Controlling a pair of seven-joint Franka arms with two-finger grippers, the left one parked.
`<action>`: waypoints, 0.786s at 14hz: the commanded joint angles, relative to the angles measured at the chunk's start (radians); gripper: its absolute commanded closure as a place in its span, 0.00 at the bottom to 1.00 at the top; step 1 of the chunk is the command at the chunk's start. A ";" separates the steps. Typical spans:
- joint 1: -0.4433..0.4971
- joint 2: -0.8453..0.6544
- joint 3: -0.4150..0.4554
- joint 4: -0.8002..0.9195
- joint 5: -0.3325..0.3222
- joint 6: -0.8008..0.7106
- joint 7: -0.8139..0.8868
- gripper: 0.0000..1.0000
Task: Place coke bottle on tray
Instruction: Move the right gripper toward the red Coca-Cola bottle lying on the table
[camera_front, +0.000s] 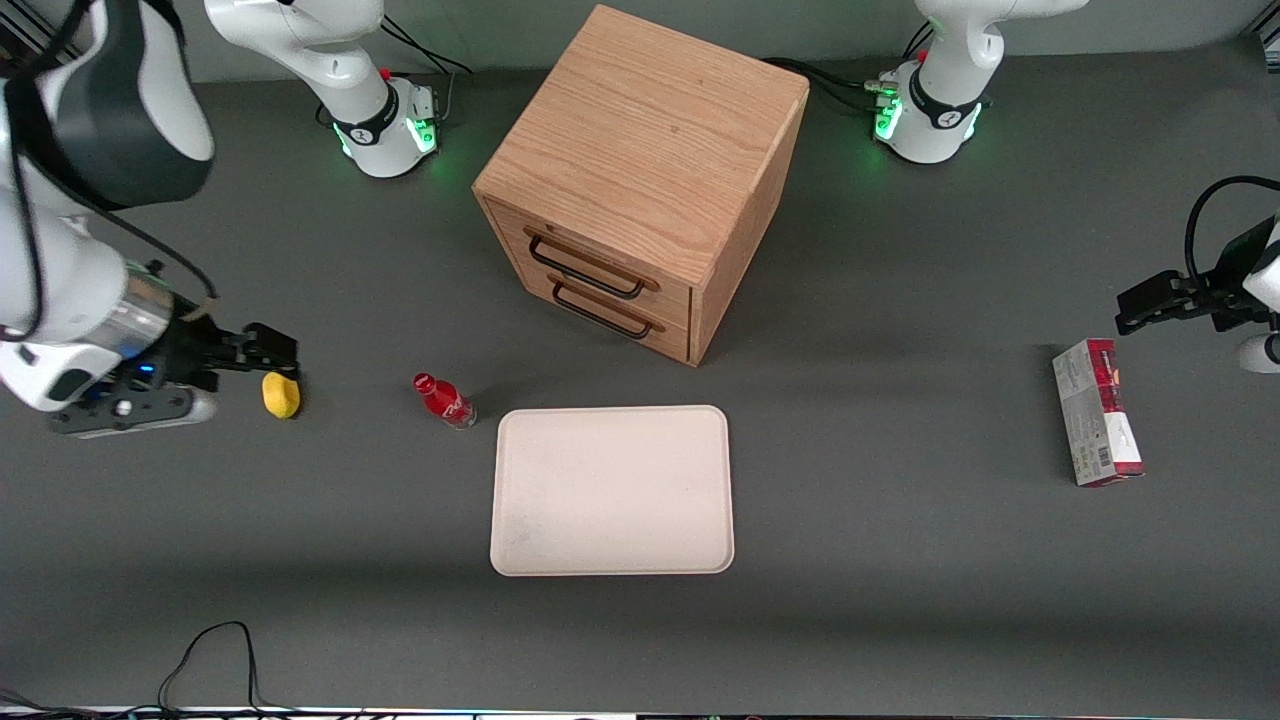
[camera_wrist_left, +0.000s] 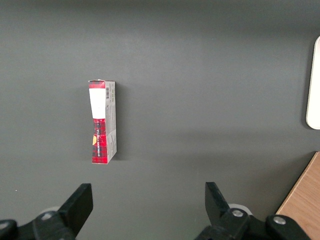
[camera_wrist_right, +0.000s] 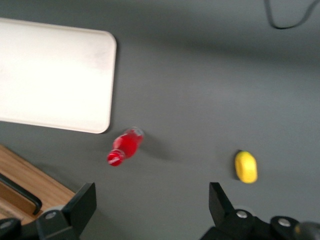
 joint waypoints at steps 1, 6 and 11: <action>0.026 0.036 0.014 -0.029 0.020 0.017 0.023 0.01; 0.041 0.020 0.030 -0.254 0.020 0.252 0.155 0.04; 0.056 -0.003 0.056 -0.467 0.016 0.491 0.216 0.03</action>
